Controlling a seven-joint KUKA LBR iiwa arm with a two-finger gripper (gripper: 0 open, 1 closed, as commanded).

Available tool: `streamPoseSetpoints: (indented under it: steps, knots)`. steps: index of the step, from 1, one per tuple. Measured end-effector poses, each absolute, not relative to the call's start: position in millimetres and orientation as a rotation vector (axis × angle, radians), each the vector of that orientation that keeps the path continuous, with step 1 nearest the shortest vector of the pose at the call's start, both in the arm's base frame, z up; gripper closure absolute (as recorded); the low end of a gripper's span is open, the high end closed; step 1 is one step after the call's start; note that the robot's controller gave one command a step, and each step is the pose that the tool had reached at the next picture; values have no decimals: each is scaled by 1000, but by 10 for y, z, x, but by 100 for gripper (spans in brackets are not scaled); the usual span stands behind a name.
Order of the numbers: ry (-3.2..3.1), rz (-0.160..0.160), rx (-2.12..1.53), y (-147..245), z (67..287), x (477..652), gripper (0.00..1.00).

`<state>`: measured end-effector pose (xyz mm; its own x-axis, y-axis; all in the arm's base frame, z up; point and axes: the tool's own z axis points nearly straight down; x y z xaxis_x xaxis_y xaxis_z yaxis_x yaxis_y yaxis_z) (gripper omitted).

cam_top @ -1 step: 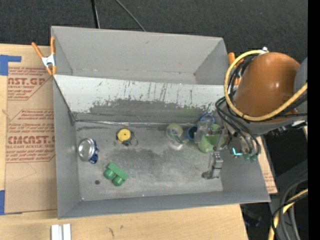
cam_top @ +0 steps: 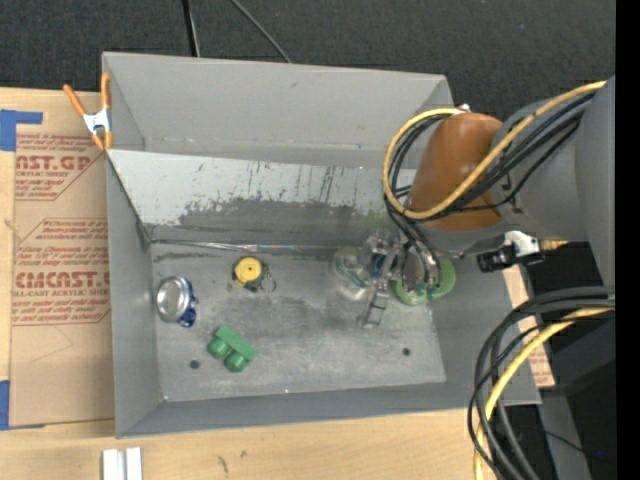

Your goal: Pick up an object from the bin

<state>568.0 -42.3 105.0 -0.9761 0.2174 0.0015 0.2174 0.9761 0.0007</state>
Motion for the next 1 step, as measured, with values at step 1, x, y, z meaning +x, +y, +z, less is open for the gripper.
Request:
streamPoseSetpoints:
  steps: [1]
  knots:
    - [-3142, 3, -10, -1068, 689, 5702, 0]
